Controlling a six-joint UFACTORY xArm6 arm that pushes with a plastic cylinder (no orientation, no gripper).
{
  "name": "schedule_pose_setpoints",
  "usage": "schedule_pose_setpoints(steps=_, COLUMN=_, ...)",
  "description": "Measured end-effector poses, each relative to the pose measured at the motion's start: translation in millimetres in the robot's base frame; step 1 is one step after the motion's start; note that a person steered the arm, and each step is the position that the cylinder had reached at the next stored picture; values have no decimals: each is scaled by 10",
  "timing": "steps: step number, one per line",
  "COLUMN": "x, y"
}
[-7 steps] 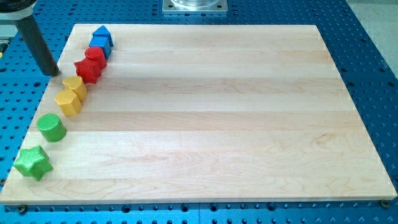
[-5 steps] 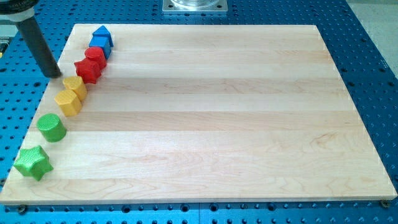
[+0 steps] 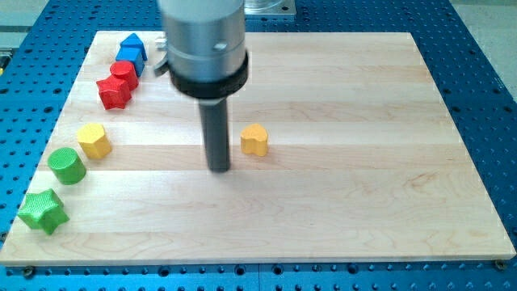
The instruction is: Slide the yellow blocks to the right
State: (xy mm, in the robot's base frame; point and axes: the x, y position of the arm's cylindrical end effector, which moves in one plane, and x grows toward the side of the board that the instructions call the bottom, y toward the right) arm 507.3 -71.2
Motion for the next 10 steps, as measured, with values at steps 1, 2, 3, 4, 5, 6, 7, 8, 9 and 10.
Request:
schedule_pose_setpoints(steps=1, x=-412, y=-468)
schedule_pose_setpoints(steps=2, x=-1006, y=-816)
schedule_pose_setpoints(steps=3, x=-1042, y=-1568)
schedule_pose_setpoints(steps=4, x=-760, y=-2136)
schedule_pose_setpoints(steps=5, x=-525, y=-1886)
schedule_pose_setpoints(steps=6, x=-522, y=-652)
schedule_pose_setpoints(steps=7, x=-370, y=-222)
schedule_pose_setpoints(steps=8, x=-173, y=-775)
schedule_pose_setpoints(steps=9, x=22, y=-186)
schedule_pose_setpoints(steps=10, x=-14, y=153)
